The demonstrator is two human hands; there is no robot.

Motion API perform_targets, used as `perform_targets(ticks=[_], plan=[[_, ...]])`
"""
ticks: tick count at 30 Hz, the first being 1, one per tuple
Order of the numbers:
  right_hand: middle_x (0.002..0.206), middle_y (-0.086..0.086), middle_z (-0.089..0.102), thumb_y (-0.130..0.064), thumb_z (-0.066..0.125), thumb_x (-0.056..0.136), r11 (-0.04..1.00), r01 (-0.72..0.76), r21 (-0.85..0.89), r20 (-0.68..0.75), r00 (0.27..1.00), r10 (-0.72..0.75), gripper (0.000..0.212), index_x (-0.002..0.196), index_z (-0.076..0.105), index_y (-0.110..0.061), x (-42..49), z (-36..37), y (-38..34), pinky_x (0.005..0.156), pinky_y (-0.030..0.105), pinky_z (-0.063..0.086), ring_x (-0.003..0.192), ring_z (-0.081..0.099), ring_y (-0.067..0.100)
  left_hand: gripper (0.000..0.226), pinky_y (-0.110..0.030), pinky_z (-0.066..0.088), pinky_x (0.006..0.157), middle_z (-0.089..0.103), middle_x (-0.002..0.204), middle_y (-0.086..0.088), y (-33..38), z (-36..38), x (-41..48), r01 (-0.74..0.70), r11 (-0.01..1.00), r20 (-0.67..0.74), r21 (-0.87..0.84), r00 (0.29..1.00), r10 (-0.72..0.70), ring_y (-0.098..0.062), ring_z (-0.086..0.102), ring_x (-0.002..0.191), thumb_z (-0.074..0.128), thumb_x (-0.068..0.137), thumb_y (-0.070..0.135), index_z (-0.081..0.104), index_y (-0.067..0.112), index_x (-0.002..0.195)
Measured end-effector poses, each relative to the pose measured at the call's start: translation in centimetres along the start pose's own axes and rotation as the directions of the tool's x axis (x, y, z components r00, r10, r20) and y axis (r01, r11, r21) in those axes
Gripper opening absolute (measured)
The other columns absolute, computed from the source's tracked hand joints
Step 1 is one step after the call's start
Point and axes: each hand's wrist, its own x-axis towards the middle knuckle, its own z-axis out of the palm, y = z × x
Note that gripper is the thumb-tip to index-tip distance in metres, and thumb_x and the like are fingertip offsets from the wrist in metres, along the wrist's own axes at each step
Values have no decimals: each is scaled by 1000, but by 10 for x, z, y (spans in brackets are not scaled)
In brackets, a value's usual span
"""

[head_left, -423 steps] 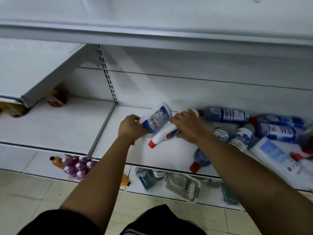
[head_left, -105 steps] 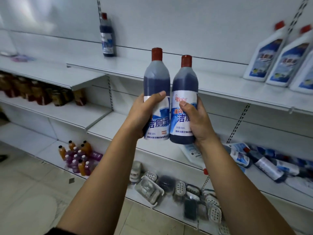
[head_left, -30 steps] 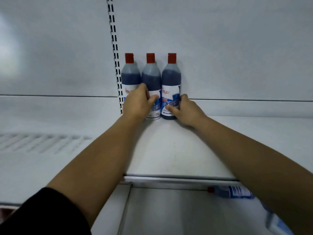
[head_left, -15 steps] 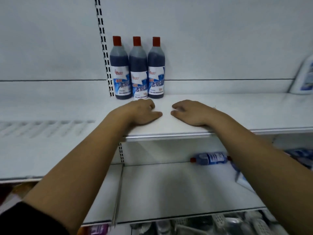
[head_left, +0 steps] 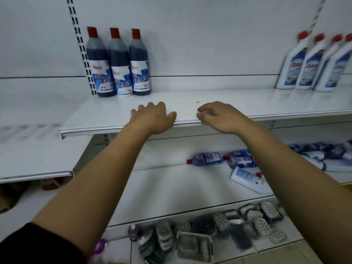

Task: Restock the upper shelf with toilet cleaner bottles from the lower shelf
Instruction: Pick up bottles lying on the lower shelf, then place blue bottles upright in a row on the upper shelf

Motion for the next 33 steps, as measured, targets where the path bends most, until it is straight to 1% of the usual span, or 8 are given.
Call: perform_targets(ticks=[4, 8, 11, 15, 19, 22, 30, 33], plan=[[143, 1, 52, -45, 49, 97, 1000, 11, 6, -53, 999, -11, 47, 138, 53, -23, -31, -12, 40, 106, 39, 40, 129, 49, 21, 64, -55, 28, 109, 44, 144, -16, 54, 20, -23, 19, 999, -73, 50, 997, -15, -40, 38, 131, 24, 97, 60, 41, 16, 141], [155, 5, 38, -38, 53, 97, 998, 58, -38, -46, 997, -59, 54, 146, 43, -19, -70, -24, 86, 115, 34, 27, 142, 34, 21, 71, -60, 8, 118, 25, 157, -20, 111, 46, -46, 100, 991, -166, 93, 983, -84, -42, 17, 146, 22, 98, 58, 27, 9, 149], [161, 3, 23, -37, 54, 96, 999, 36, -37, -7, 999, -36, 54, 147, 43, -21, -97, -32, 121, 117, 34, 20, 147, 24, 21, 77, -57, 6, 120, 7, 163, -19, 149, 63, -63, 111, 994, -222, -13, 969, -111, -41, -2, 150, 29, 98, 56, 13, 7, 154], [152, 5, 39, -36, 54, 96, 999, -53, 15, 33, 998, 52, 47, 140, 50, -21, -122, -28, 166, 109, 35, 31, 136, 41, 23, 73, -51, 8, 120, -4, 164, -18, 183, 93, -82, 45, 984, -304, -170, 948, -96, -37, -7, 151, 39, 97, 50, 16, 11, 155], [136, 4, 56, -30, 58, 95, 963, -227, 148, 132, 969, 208, 36, 129, 60, -17, -137, -5, 211, 95, 34, 44, 119, 54, 23, 67, -52, 12, 120, 8, 165, -11, 195, 139, -83, 20, 993, -156, -117, 987, -38, -32, 1, 151, 36, 99, 52, 20, 18, 154], [127, 7, 63, -31, 59, 94, 930, -339, 146, 205, 930, 306, 36, 126, 61, -15, -139, 21, 249, 80, 27, 40, 107, 58, 23, 64, -54, 20, 117, 19, 162, -11, 192, 176, -69, 83, 987, -13, -140, 996, -86, -35, 11, 149, 36, 98, 53, 27, 18, 151], [138, 10, 52, -26, 64, 92, 816, -571, 90, 367, 780, 506, 54, 141, 43, -21, -138, 105, 347, 84, 31, 48, 112, 59, 26, 68, -58, 24, 116, 20, 162, -11, 165, 272, 5, 194, 962, 264, -191, 954, -140, -40, 18, 147, 39, 99, 53, 17, 21, 155], [145, 13, 45, -20, 70, 86, 806, -590, 45, 407, 748, 525, 74, 149, 31, -22, -125, 141, 379, 90, 30, 47, 116, 53, 24, 71, -56, 27, 114, 23, 161, -11, 155, 307, 45, 179, 959, 270, -218, 956, -117, -39, 22, 146, 44, 97, 53, 18, 21, 155]])
